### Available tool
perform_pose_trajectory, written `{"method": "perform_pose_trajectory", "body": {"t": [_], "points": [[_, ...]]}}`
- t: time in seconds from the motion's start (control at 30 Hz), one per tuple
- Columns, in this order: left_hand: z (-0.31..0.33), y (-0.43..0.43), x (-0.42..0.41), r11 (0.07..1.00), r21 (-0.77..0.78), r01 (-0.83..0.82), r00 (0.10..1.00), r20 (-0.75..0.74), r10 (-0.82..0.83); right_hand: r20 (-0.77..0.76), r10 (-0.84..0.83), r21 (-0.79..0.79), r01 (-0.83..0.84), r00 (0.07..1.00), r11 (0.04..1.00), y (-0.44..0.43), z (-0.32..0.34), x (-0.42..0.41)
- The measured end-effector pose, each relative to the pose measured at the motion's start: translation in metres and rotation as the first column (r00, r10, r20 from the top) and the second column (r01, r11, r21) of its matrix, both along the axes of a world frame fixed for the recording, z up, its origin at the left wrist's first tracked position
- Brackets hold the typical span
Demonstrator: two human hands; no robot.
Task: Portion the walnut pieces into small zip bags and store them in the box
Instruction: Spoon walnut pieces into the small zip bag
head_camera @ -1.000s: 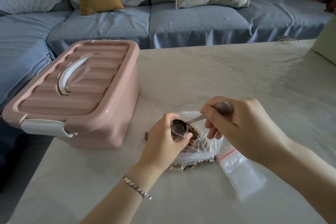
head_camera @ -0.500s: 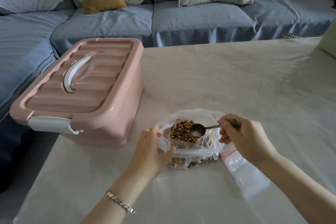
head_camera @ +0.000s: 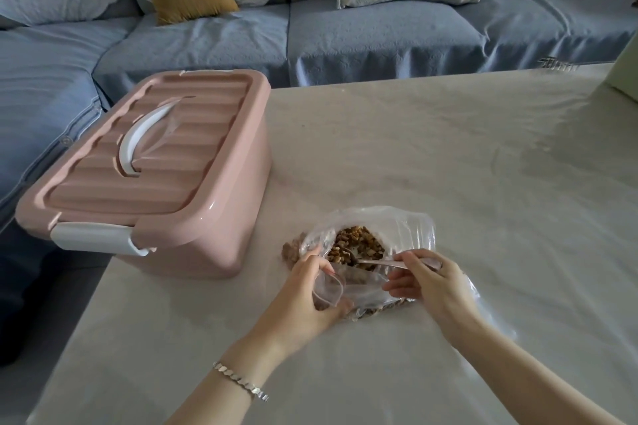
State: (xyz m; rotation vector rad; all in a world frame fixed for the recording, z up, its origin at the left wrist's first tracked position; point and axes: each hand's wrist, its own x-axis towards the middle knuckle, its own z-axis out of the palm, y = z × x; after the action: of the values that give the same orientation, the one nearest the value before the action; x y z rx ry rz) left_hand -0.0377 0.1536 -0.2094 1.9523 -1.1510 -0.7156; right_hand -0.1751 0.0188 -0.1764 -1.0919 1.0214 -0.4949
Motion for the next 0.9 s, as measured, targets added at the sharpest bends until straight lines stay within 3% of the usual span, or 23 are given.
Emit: {"method": "perform_pose_trajectory", "body": {"t": [0.2,0.33,0.47,0.67,0.8,0.9], "points": [[0.005,-0.004,0.000,1.000,-0.006,-0.022,1.000,-0.016,0.022,0.035,-0.008,0.079,0.005,0.999,0.997,-0.004,0.008,-0.001],[0.019,0.000,0.004,0.991,-0.053,-0.120,0.988,0.091,0.125,0.043,-0.041,0.125,0.035,0.998,0.992,-0.015,0.012,-0.012],[0.041,0.001,0.006,0.967,-0.156,-0.200,0.935,0.264,0.236,0.038,-0.058,0.075,0.055,0.998,0.996,-0.024,0.018,-0.026],[0.066,-0.014,0.002,0.945,-0.200,-0.260,0.922,0.239,0.304,0.086,-0.068,-0.032,0.071,0.994,0.997,-0.041,0.043,-0.037],[0.070,-0.033,0.002,0.986,-0.081,-0.148,0.932,0.321,0.167,0.119,-0.061,-0.101,0.073,0.991,0.992,-0.051,0.068,-0.041],[0.064,-0.044,-0.002,0.990,0.041,-0.133,0.959,0.256,0.118,0.116,-0.015,-0.147,0.032,0.993,0.989,-0.057,0.089,-0.043]]}}
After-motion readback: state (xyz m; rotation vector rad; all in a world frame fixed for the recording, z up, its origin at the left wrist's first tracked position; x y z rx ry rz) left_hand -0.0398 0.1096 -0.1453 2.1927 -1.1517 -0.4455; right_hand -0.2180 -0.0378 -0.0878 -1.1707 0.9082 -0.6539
